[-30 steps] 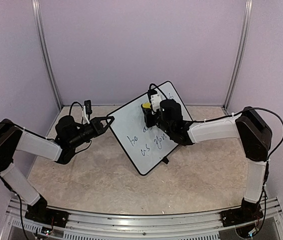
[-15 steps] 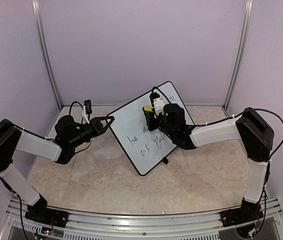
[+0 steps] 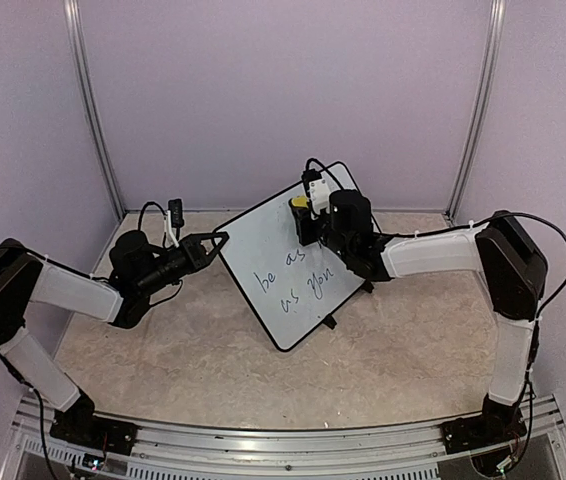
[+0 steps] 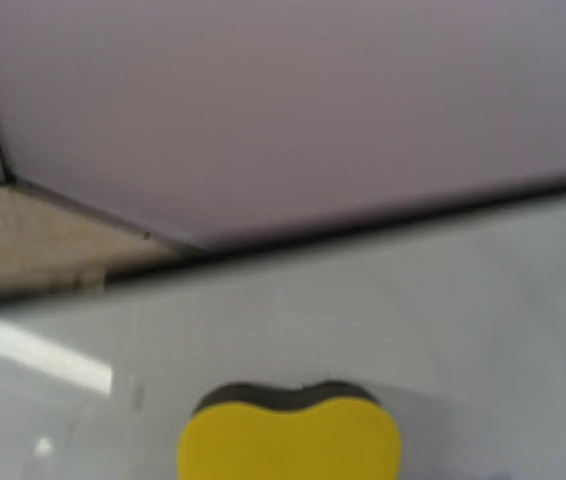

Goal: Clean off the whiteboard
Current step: Erase the whiteboard at the center of the board.

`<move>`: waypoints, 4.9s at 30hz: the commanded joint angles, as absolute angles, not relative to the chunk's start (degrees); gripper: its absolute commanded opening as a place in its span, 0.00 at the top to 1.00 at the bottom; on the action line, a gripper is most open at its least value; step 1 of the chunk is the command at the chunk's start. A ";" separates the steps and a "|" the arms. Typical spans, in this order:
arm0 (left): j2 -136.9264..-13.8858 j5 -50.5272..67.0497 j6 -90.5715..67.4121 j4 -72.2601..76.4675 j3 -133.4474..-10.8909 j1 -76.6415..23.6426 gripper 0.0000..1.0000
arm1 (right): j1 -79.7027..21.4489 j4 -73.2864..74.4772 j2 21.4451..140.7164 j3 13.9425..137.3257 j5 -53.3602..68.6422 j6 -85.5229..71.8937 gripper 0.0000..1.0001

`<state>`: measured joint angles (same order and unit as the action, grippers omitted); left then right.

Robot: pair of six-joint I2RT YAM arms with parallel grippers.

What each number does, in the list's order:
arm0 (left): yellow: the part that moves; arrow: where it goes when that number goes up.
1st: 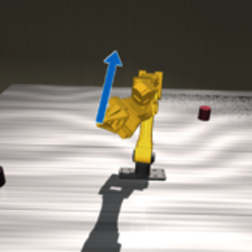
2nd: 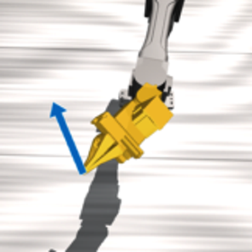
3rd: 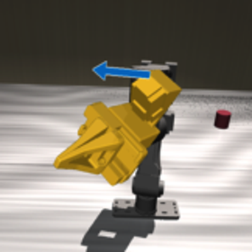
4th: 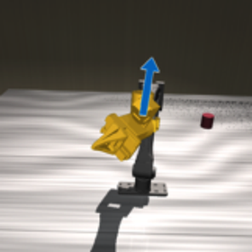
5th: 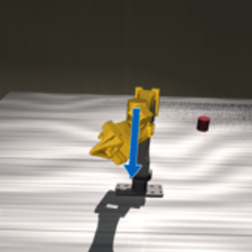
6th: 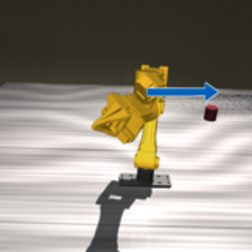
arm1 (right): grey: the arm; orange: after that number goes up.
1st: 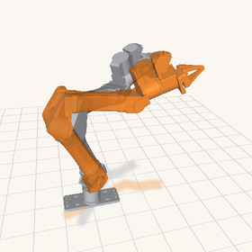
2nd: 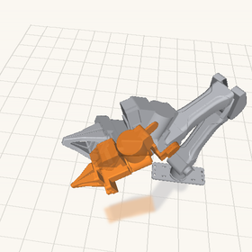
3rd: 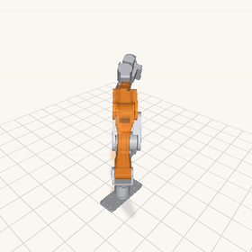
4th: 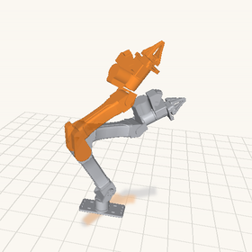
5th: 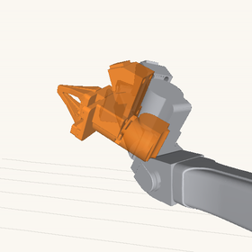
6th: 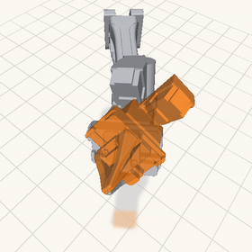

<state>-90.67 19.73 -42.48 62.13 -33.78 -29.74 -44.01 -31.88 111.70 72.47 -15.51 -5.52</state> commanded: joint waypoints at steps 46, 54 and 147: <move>-88.50 25.53 -40.84 66.84 -33.83 -31.12 1.00 | -39.38 -31.55 112.40 70.61 -10.85 -3.72 0.92; -88.25 25.51 -40.70 66.64 -33.79 -31.36 1.00 | -38.93 -30.10 113.22 75.30 -9.41 -3.03 0.92; -87.58 25.09 -39.82 65.76 -33.75 -31.56 1.00 | -34.12 -23.30 119.66 89.95 -7.84 -6.70 0.92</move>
